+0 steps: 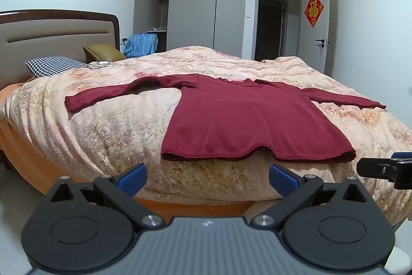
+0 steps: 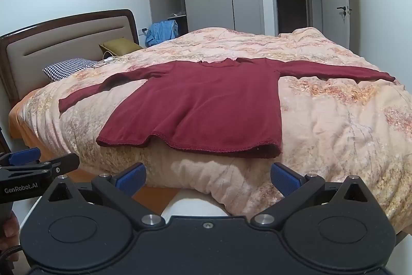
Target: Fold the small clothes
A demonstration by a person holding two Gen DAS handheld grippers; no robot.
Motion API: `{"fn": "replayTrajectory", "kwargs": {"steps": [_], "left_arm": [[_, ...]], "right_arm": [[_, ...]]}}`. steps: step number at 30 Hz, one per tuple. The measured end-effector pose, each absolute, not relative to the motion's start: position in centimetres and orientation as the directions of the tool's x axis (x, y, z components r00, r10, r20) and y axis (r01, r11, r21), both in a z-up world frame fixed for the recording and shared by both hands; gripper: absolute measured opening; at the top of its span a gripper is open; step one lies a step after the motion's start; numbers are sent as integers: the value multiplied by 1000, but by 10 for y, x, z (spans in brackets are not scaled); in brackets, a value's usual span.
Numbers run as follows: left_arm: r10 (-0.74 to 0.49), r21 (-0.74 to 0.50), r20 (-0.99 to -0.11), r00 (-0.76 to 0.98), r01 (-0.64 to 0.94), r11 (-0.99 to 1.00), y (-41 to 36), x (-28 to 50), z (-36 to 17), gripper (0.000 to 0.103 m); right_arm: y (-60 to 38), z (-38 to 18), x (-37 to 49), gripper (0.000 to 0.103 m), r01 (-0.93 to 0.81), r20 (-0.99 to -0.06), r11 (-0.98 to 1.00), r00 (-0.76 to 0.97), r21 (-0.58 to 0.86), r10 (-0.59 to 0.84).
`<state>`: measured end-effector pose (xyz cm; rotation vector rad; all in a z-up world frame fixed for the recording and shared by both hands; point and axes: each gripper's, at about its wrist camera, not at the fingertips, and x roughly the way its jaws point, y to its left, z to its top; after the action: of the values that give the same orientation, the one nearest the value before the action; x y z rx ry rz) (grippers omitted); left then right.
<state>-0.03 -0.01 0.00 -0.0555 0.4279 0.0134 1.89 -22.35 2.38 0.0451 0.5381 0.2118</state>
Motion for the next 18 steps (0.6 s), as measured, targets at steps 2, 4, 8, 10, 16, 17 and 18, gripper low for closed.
{"fn": "replayTrajectory", "kwargs": {"steps": [2, 4, 8, 10, 16, 17, 18], "left_arm": [[3, -49, -417, 909, -26, 998, 0, 0, 0, 103], [4, -50, -416, 909, -27, 998, 1, 0, 0, 103], [5, -56, -415, 910, -31, 998, 5, -1, 0, 103], [6, -41, -416, 909, -25, 999, -3, 1, 1, 103], [4, -43, -416, 910, -24, 999, -3, 0, 0, 103], [4, -43, -416, 910, -24, 999, -3, 0, 0, 103], [3, -43, -415, 910, -24, 999, -3, 0, 0, 103]], "right_arm": [[-224, 24, 19, 103, -190, -504, 977, 837, 100, 214], [-225, 24, 19, 103, -190, -502, 977, 838, 102, 215], [-224, 24, 19, 103, -190, -504, 976, 836, 102, 216], [-225, 24, 19, 103, -190, -504, 976, 837, 103, 216], [-224, 23, 19, 103, -191, -505, 976, 835, 103, 217], [-224, 23, 19, 103, -192, -505, 976, 835, 103, 217], [-223, 23, 19, 103, -192, -506, 976, 835, 103, 218]]}}
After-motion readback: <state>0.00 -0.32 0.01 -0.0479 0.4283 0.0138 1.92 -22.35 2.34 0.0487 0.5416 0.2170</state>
